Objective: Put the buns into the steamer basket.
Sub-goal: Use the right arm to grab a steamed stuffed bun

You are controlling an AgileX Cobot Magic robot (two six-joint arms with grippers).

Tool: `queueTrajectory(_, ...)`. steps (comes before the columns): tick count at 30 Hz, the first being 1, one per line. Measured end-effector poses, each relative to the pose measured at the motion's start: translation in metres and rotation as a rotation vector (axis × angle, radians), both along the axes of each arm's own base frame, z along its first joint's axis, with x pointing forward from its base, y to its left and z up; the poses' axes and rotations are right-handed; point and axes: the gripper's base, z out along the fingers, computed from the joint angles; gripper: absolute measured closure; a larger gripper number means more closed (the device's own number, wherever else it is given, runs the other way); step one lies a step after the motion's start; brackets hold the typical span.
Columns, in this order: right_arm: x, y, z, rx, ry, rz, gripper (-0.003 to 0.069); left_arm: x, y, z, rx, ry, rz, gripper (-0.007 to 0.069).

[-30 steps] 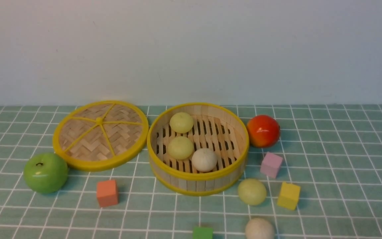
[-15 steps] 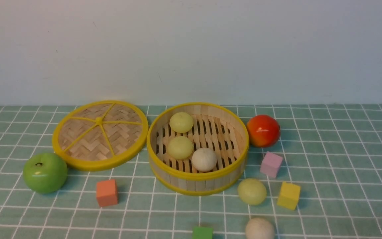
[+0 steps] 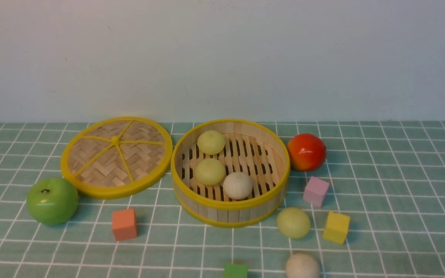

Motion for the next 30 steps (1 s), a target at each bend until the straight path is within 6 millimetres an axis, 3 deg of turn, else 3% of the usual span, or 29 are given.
queueTrajectory(18, 0.001, 0.001, 0.001, 0.004, -0.024, 0.006, 0.0420, 0.000, 0.000, 0.000, 0.001, 0.000, -0.001, 0.0532)
queueTrajectory(30, -0.003, 0.010, 0.059, 0.211, -0.678, 0.124, 0.0420, 0.000, 0.000, 0.000, 0.001, 0.000, -0.001, 0.0517)
